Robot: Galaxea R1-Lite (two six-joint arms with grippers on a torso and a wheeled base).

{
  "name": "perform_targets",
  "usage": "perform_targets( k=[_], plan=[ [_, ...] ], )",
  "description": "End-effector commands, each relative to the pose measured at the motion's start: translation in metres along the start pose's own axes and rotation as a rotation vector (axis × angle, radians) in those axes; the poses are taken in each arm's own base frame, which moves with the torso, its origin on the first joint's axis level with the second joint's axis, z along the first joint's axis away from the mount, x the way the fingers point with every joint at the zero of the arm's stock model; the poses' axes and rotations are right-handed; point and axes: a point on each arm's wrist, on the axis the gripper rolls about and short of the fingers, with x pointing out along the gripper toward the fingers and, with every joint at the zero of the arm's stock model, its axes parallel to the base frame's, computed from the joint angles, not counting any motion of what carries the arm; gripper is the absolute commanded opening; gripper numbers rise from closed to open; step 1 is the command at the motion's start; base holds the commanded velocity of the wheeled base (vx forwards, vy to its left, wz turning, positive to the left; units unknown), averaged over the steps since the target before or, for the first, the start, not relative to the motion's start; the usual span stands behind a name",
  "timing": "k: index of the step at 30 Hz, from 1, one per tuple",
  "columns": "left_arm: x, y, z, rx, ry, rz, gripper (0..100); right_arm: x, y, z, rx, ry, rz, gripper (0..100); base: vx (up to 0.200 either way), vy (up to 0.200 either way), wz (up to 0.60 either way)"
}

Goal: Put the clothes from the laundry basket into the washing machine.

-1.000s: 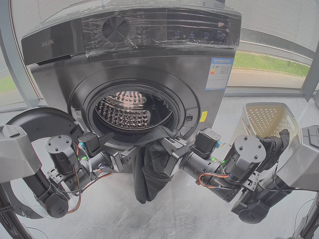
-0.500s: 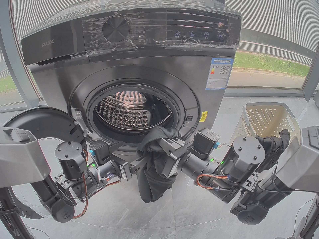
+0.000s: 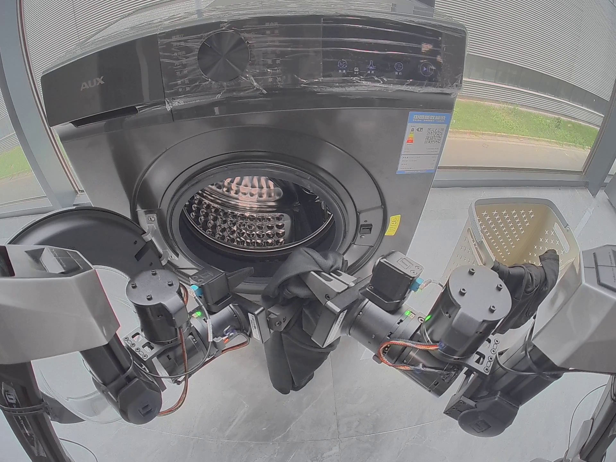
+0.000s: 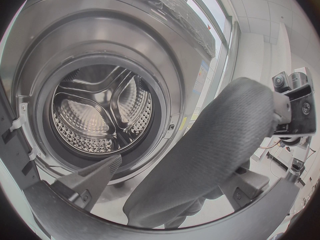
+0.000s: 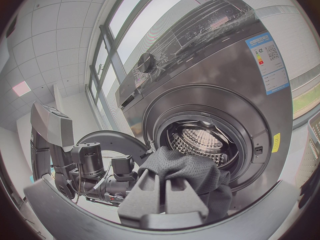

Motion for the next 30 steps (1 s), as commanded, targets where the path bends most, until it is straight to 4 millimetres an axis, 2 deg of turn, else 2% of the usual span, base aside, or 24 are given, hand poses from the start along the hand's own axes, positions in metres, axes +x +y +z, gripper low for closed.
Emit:
perform_targets(
  k=[1,6,12,19,21,22,25,29,30],
  plan=[
    [0.007,0.001,-0.007,-0.001,0.015,-0.001,0,0.0,0.001,-0.001,0.0,0.003,0.001,0,0.0,0.0,0.0],
    [0.012,0.0,-0.011,-0.001,0.016,-0.005,0,0.0,0.002,-0.003,0.0,0.009,0.005,0,0.0,0.0,0.0],
    [0.008,0.001,-0.004,0.004,-0.002,-0.001,0,0.0,0.0,-0.005,-0.001,0.014,0.001,0,0.0,0.0,0.0],
    [-0.028,-0.003,0.016,0.004,-0.022,0.003,0,0.002,-0.008,-0.011,-0.006,0.031,-0.021,0,0.0,0.0,0.0],
    [-0.032,-0.004,0.019,0.011,-0.028,0.004,0,0.003,-0.011,-0.011,-0.006,0.029,-0.029,0,0.0,0.0,0.0],
    [-0.033,-0.004,0.02,0.031,-0.035,0.007,0,0.004,-0.013,-0.013,-0.005,0.033,-0.038,100,0.0,0.0,0.0],
    [-0.031,-0.002,0.023,0.046,-0.048,0.017,0,0.003,-0.025,-0.018,-0.012,0.054,-0.069,100,0.0,0.0,0.0],
    [-0.028,0.007,0.029,0.048,-0.077,0.05,0,-0.008,-0.037,-0.03,-0.019,0.121,-0.099,100,0.0,0.0,0.0],
    [-0.027,0.013,0.033,0.046,-0.094,0.068,0,-0.019,-0.044,-0.04,-0.022,0.182,-0.122,100,0.0,0.0,0.0]
  ],
)
